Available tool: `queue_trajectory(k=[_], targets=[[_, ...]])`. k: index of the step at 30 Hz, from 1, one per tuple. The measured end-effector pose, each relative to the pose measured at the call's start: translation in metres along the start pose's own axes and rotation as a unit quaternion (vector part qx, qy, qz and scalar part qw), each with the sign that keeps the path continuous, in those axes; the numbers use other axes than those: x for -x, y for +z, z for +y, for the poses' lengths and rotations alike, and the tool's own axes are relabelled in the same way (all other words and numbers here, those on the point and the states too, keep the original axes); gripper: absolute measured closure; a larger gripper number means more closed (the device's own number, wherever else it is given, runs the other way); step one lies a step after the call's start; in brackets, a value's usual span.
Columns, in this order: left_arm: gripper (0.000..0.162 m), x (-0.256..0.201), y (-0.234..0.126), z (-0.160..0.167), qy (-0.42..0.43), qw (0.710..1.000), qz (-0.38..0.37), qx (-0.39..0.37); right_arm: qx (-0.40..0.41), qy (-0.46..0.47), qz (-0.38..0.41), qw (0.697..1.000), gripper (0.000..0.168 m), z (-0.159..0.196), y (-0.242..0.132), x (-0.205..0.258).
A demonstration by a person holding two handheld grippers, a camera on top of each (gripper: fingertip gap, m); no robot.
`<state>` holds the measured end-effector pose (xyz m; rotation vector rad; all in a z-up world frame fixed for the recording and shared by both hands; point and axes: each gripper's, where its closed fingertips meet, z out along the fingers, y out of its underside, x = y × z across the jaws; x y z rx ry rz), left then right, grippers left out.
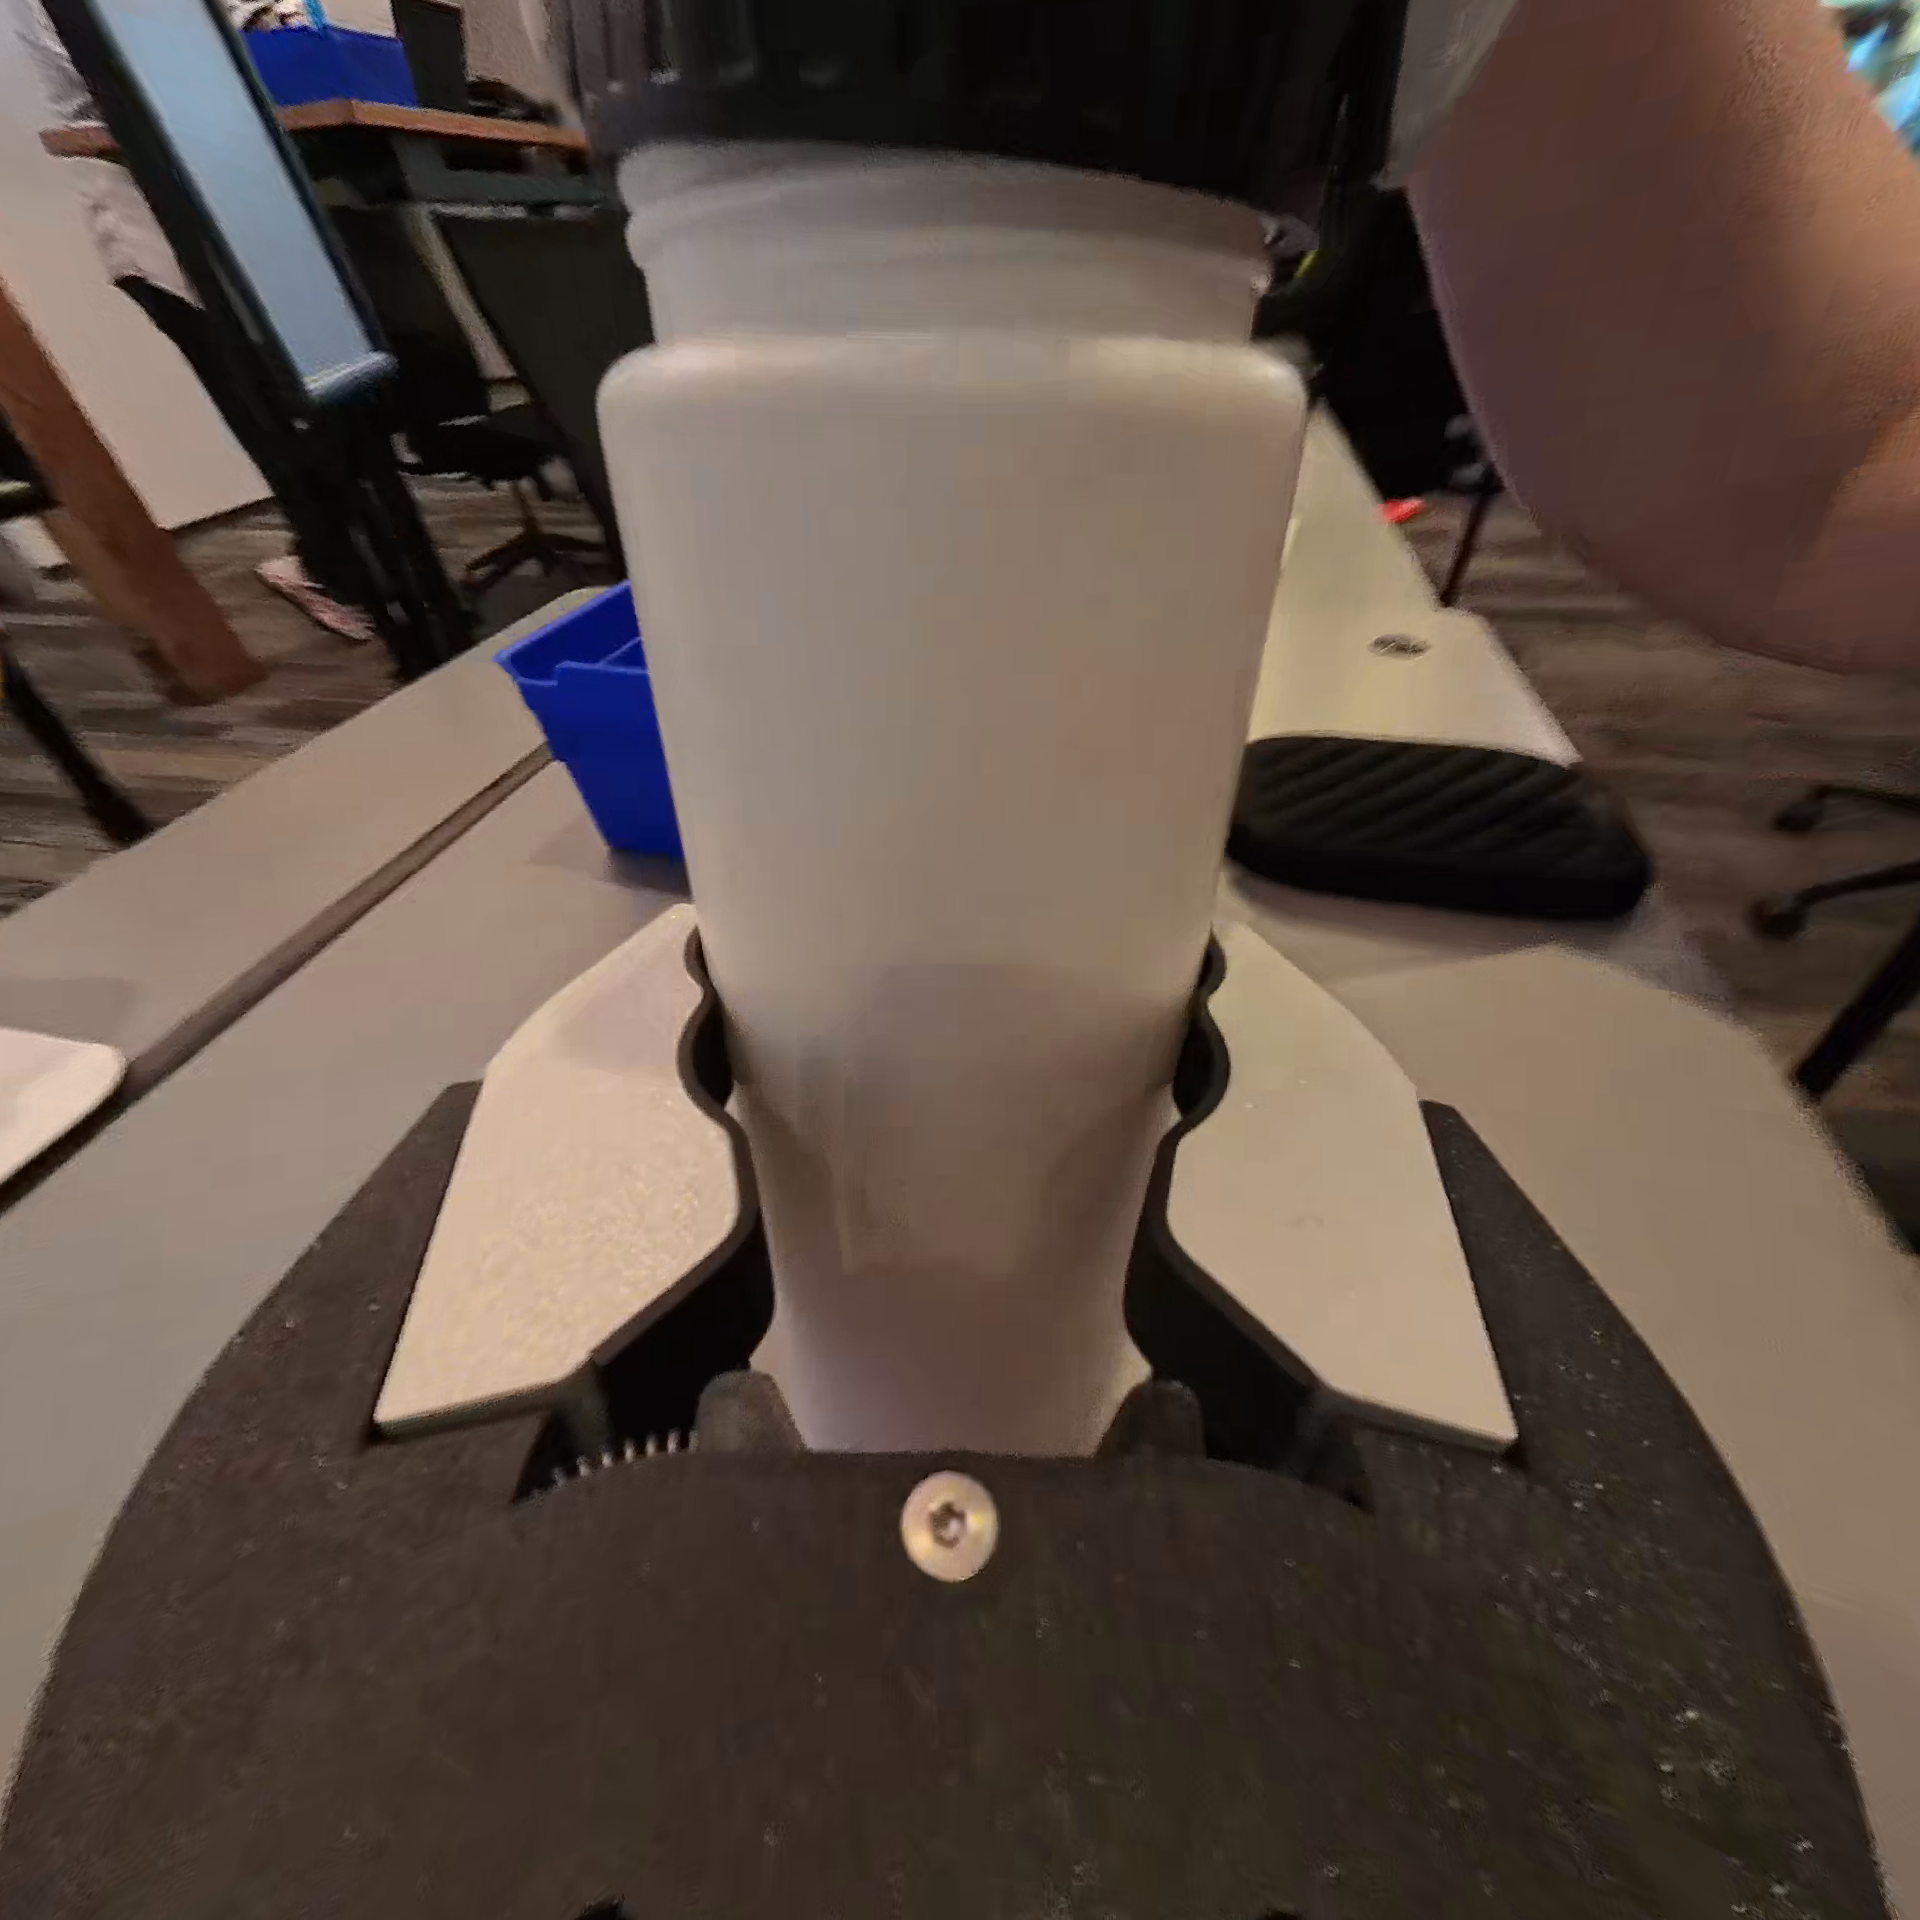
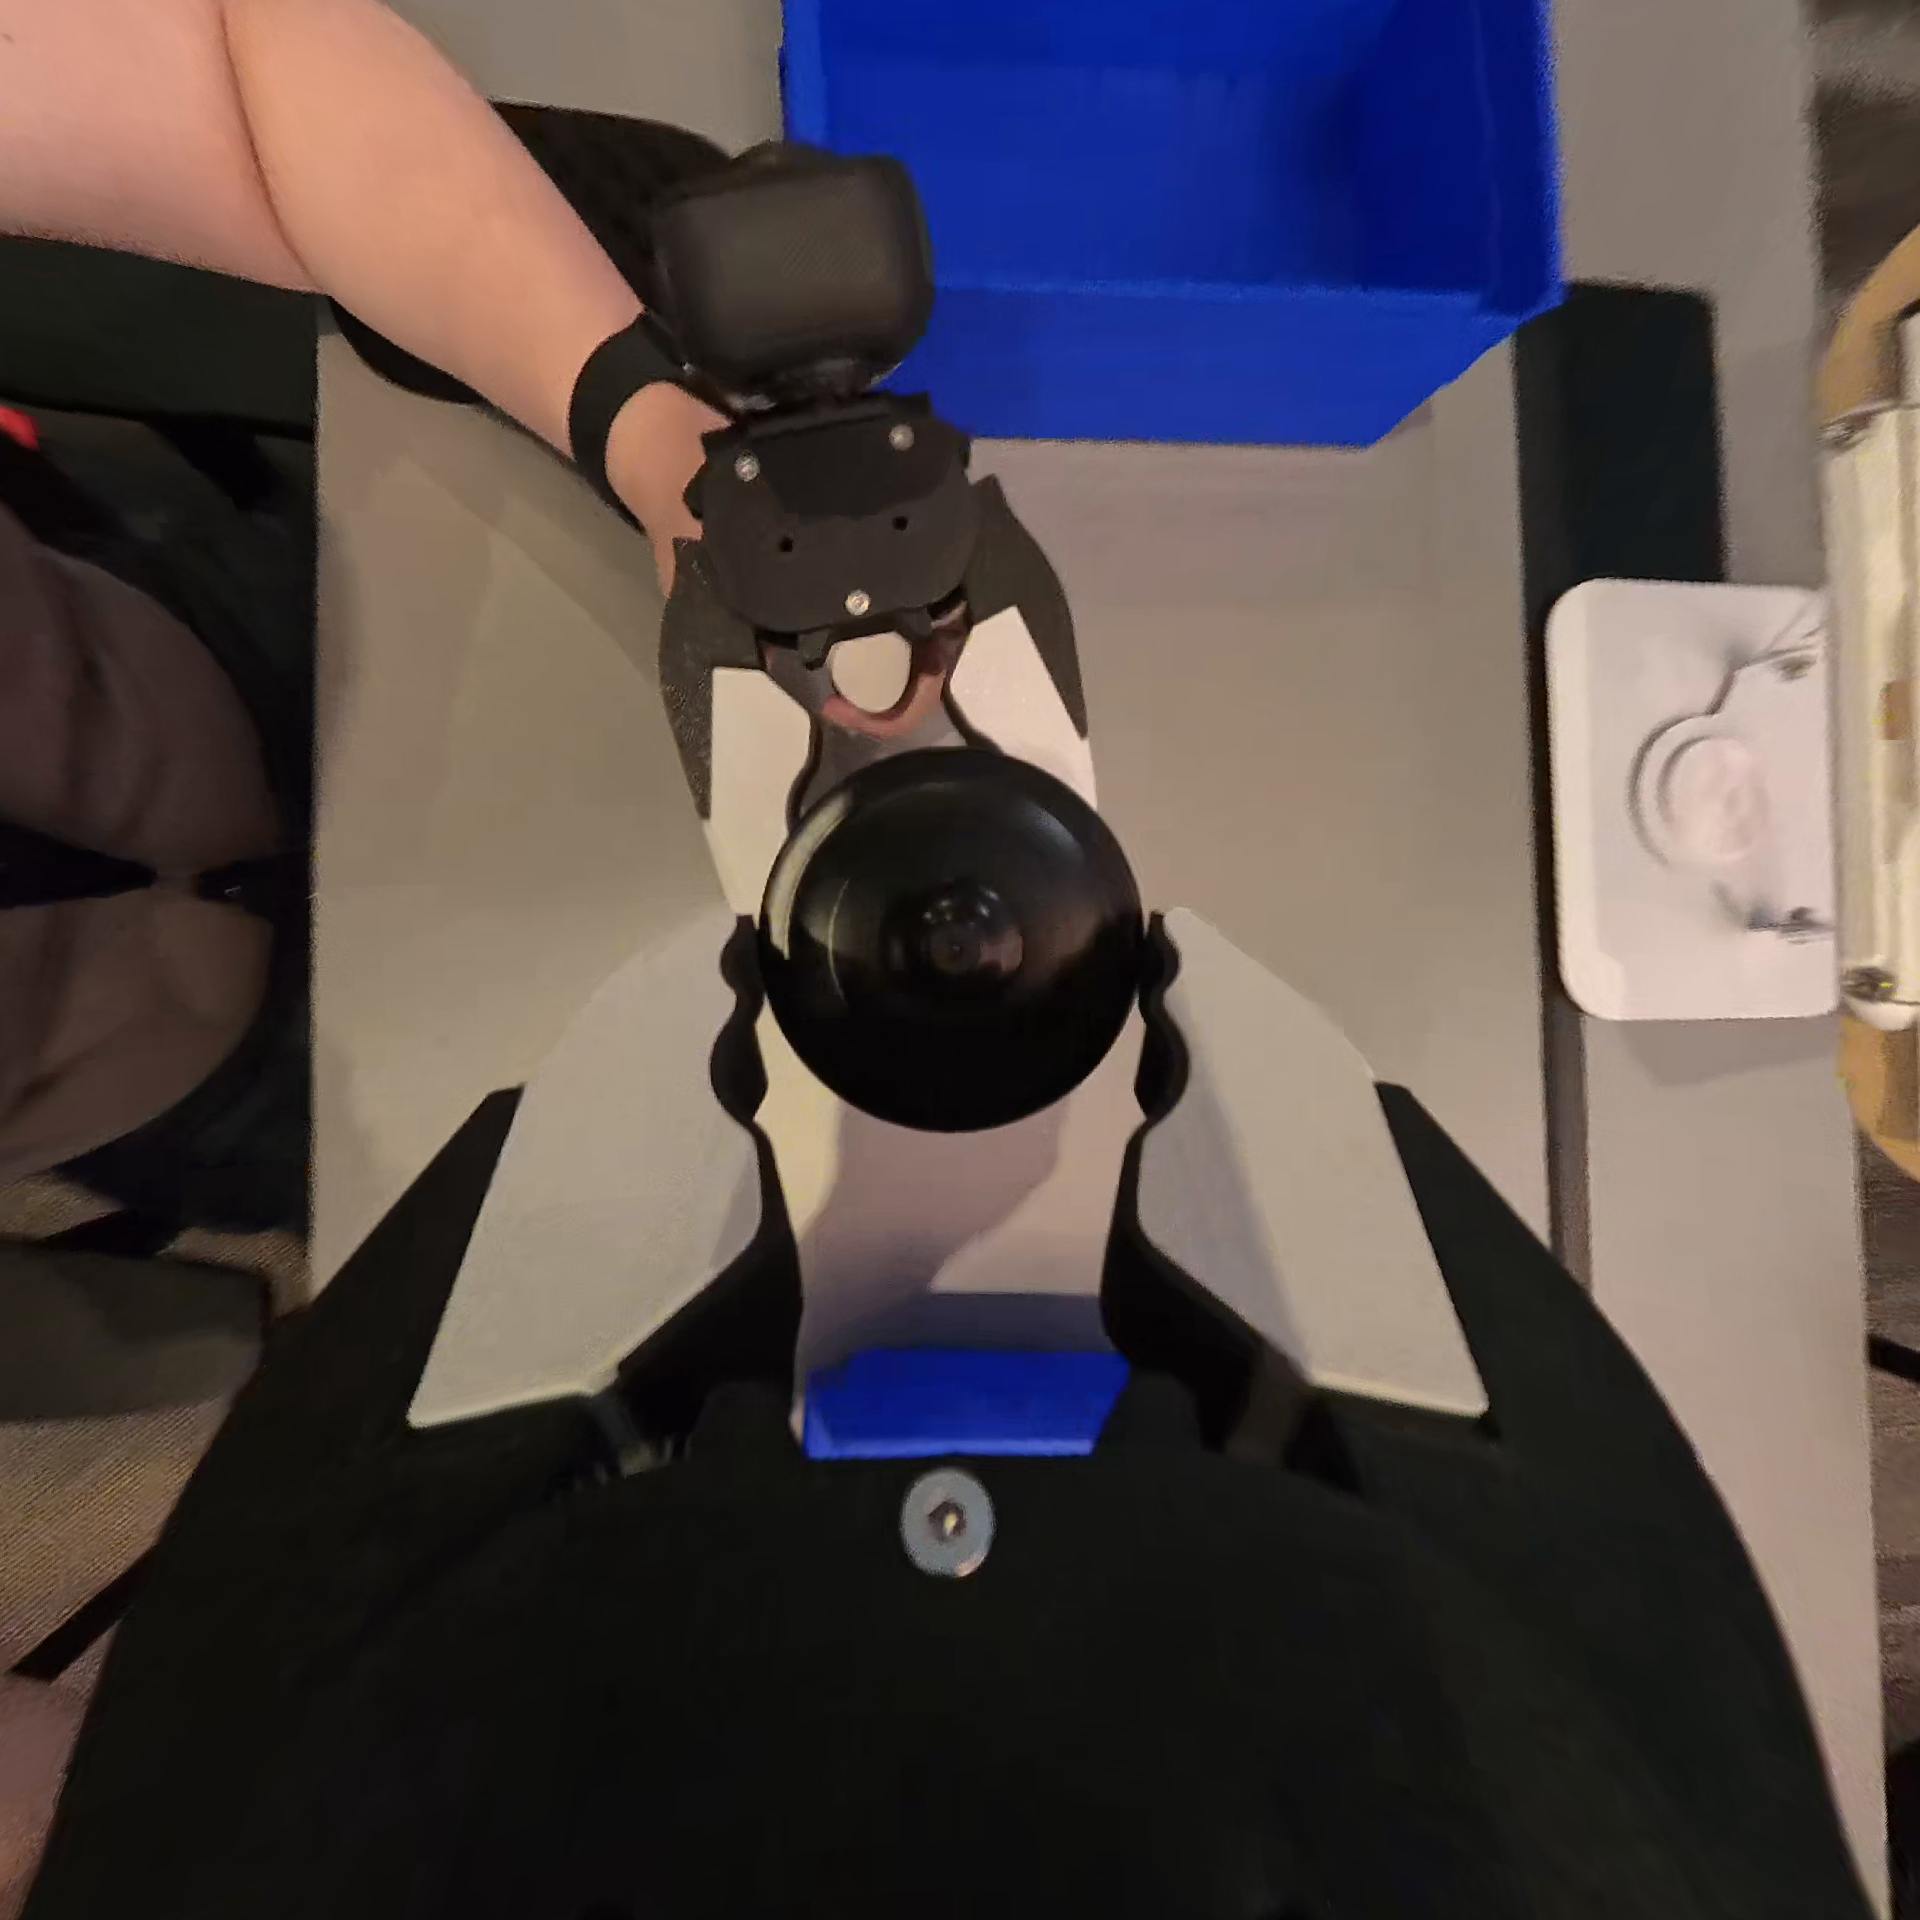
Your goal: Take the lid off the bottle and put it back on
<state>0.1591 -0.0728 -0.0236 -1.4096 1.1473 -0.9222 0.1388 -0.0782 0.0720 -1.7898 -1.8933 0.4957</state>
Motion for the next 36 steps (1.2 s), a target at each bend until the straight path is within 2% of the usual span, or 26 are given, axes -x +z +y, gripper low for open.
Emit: queue_trajectory(k=[5,7,11,15,18,23,29,33,36], targets=[[0.077,-0.015,-0.02,-0.042,-0.029,0.995,0.062,-0.07,0.046,0.007,-0.064,0.997,0.096,-0.044,-0.021,0.01],[0.077,-0.023,-0.031,-0.061,-0.041,0.99,0.097,-0.094,0.058,0.006,-0.066,0.996,0.096,-0.062,-0.03,0.014],[0.077,-0.025,-0.053,-0.09,-0.037,0.986,0.114,-0.119,0.077,0.017,-0.06,0.995,0.096,-0.097,-0.044,0.02],[0.077,-0.048,-0.079,-0.112,-0.042,0.965,0.216,-0.142,0.074,-0.003,-0.097,0.993,0.096,-0.126,-0.051,0.038],[0.077,-0.052,-0.091,-0.116,-0.044,0.956,0.251,-0.147,0.071,0.012,-0.1,0.992,0.096,-0.137,-0.048,0.038],[0.077,-0.02,-0.087,-0.11,-0.05,0.977,0.165,-0.127,0.078,0.089,-0.037,0.992,0.096,-0.133,-0.042,0.01],[0.077,0.005,-0.079,-0.101,-0.066,0.988,0.089,-0.112,0.052,0.15,0.017,0.987,0.096,-0.125,-0.034,-0.015],[0.077,0.028,-0.062,-0.08,-0.05,0.994,-0.014,-0.094,0.05,0.167,0.043,0.984,0.096,-0.1,-0.023,-0.029],[0.077,0.034,-0.046,-0.058,-0.052,0.993,-0.041,-0.094,0.036,0.174,0.048,0.983,0.096,-0.077,-0.009,-0.036]])
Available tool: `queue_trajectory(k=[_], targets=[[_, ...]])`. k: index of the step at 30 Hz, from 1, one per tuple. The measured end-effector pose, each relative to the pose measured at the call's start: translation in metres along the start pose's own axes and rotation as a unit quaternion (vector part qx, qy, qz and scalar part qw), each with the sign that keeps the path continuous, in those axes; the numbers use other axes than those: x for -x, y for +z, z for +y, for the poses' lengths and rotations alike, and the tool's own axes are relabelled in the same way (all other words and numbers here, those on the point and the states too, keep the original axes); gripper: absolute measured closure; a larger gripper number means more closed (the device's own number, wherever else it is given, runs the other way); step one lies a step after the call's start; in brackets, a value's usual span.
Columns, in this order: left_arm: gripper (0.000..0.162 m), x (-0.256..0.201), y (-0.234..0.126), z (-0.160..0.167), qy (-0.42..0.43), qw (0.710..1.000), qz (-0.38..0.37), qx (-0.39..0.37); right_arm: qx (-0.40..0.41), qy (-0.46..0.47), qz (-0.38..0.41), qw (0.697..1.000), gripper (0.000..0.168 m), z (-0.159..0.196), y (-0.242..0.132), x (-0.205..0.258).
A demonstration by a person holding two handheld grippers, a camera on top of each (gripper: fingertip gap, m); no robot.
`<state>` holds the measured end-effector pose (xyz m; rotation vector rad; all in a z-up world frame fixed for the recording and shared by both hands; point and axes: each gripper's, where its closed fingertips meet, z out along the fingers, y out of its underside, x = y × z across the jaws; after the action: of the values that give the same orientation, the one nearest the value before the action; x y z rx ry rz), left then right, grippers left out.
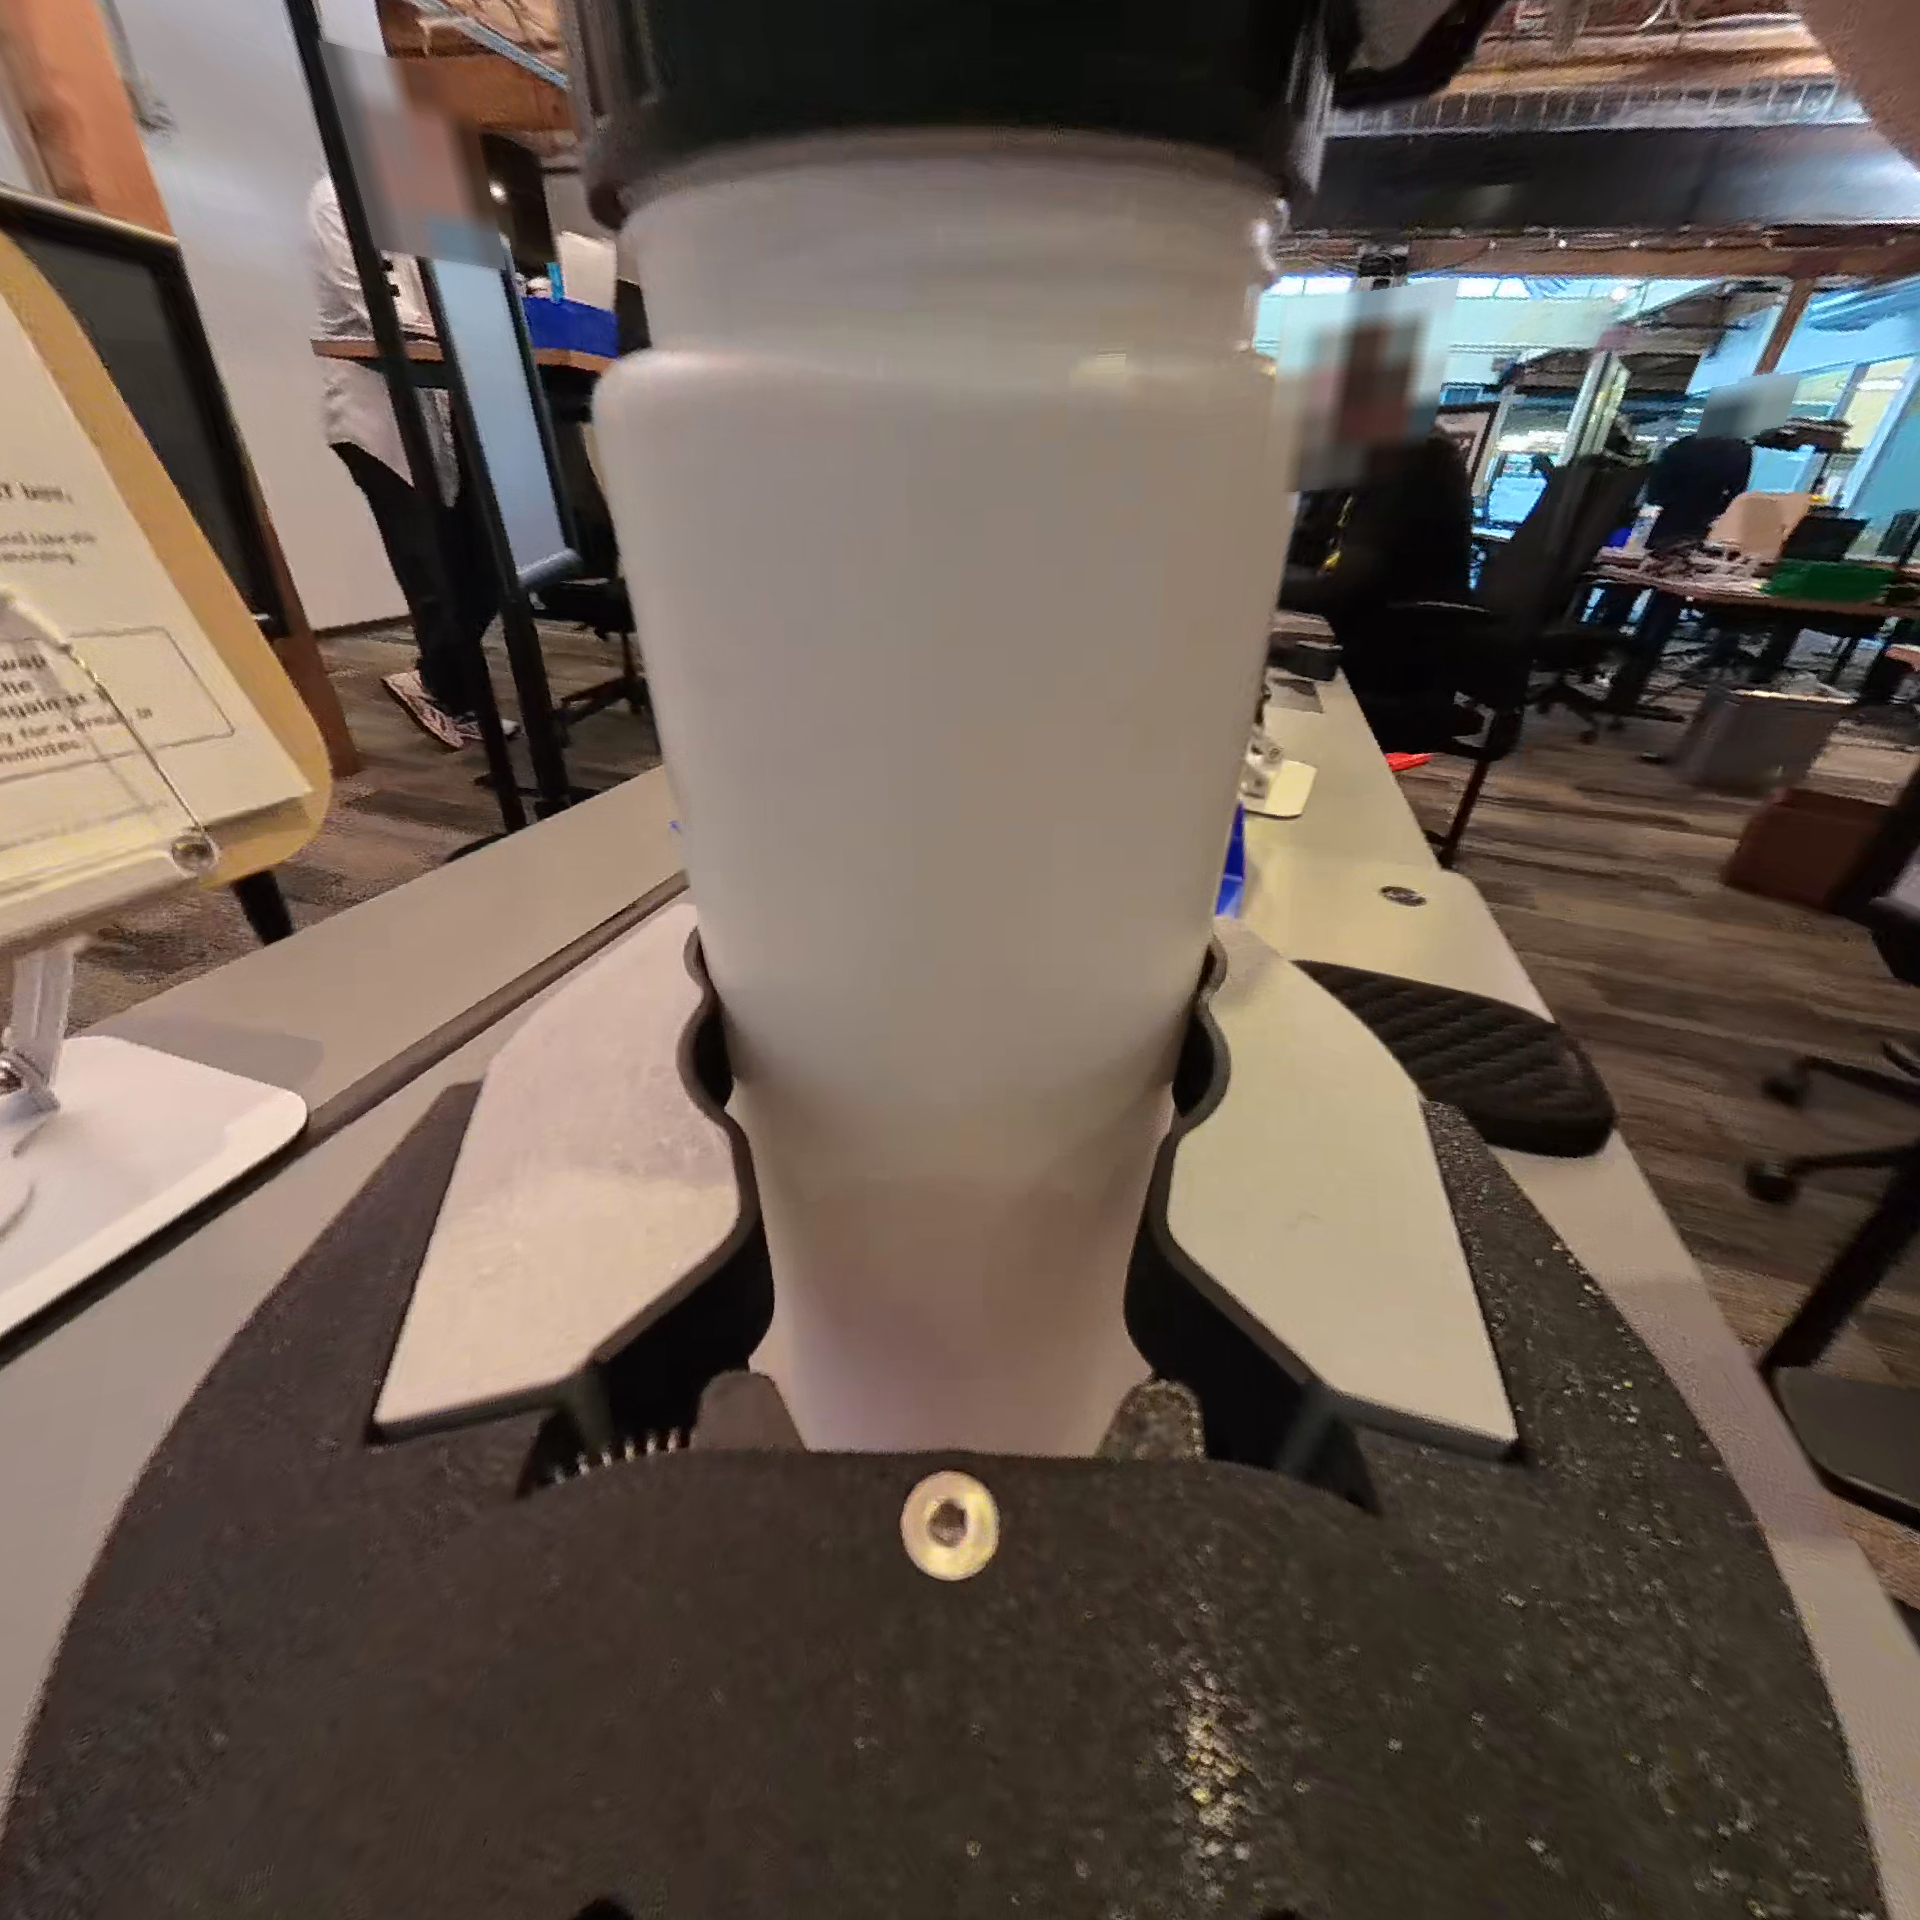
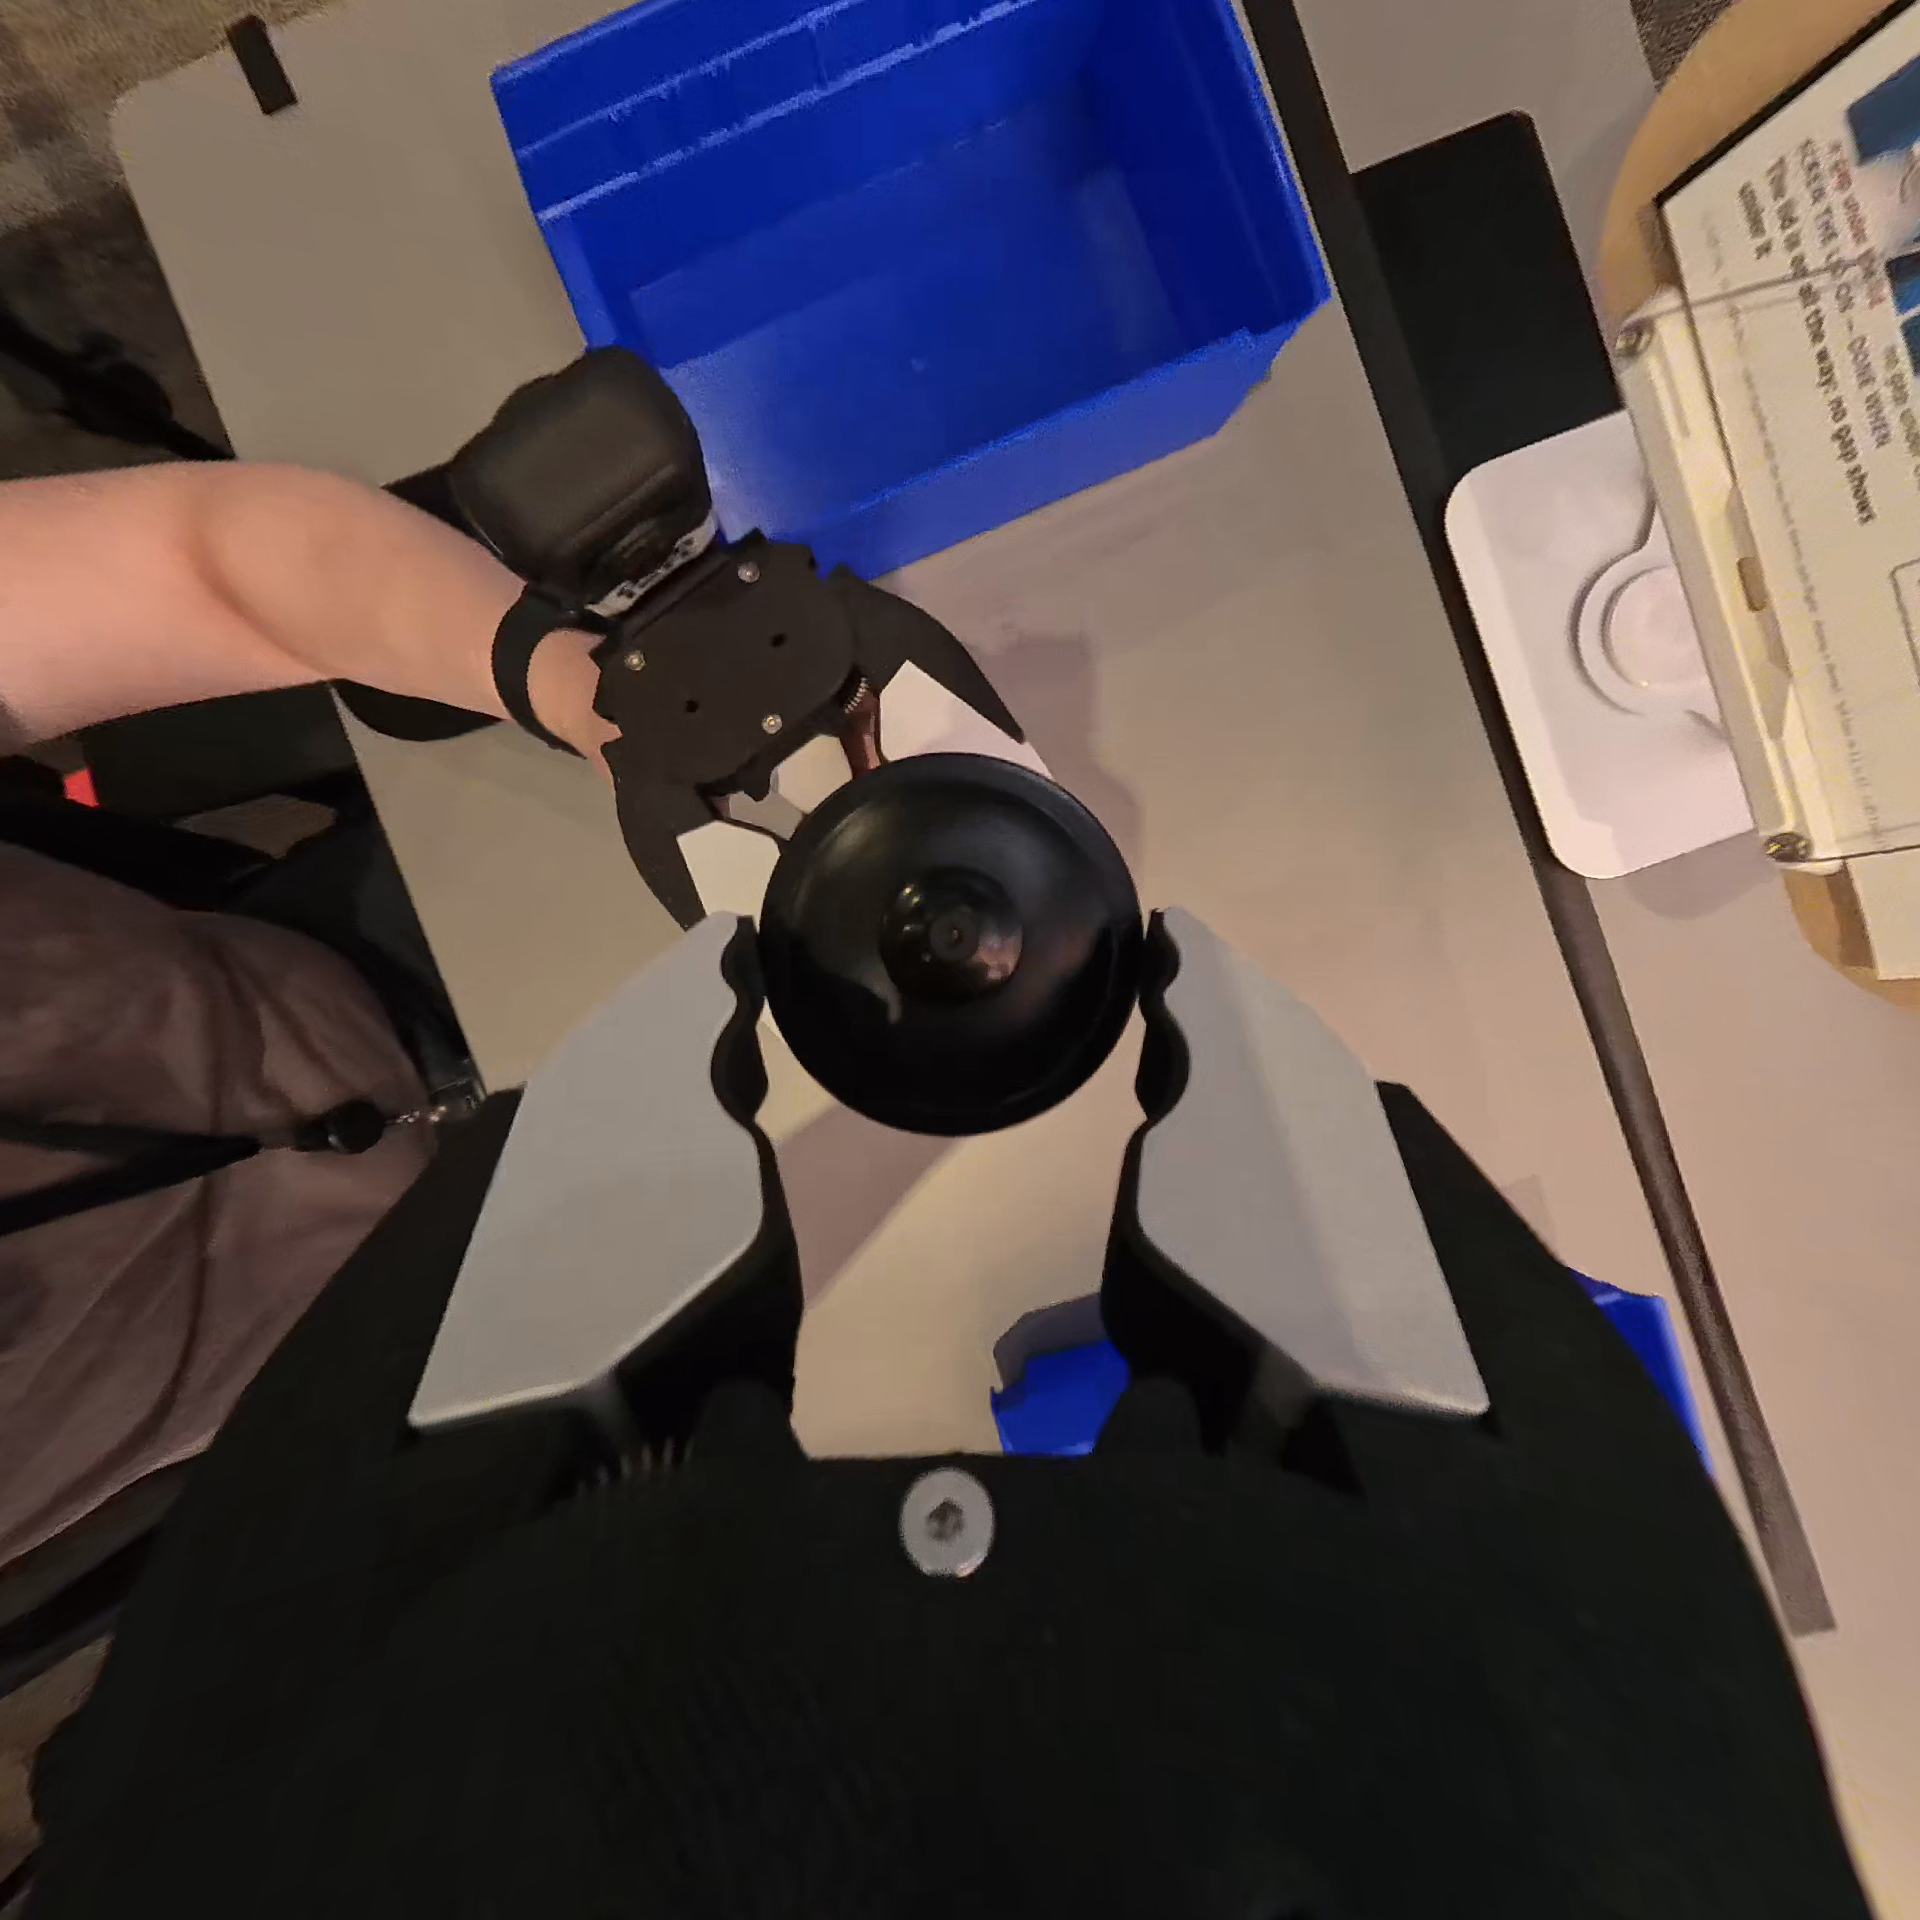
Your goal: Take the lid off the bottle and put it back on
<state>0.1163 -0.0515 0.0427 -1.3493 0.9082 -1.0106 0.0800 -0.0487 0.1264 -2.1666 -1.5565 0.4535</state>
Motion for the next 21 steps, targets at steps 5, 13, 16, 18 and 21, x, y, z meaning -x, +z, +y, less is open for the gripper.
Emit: queue_trajectory(k=[5,13,16,18,21], targets=[[0.077,0.006,0.014,0.039,-0.014,1.0,0.016,0.005,-0.027,0.016,-0.011,0.999,0.096,0.026,0.027,-0.016],[0.077,0.014,0.02,0.077,0.014,1.0,0.021,0.015,-0.02,-0.003,-0.019,1.0,0.096,0.054,0.053,-0.024],[0.077,0.01,0.024,0.089,0.01,0.999,0.034,0.024,-0.005,-0.017,-0.015,1.0,0.096,0.062,0.061,-0.023],[0.077,0.01,0.025,0.093,0.016,0.999,0.038,0.022,-0.009,-0.021,-0.015,1.0,0.096,0.064,0.064,-0.023],[0.077,0.008,0.025,0.094,0.02,0.998,0.049,0.018,-0.016,-0.024,-0.016,0.999,0.096,0.065,0.063,-0.02]])
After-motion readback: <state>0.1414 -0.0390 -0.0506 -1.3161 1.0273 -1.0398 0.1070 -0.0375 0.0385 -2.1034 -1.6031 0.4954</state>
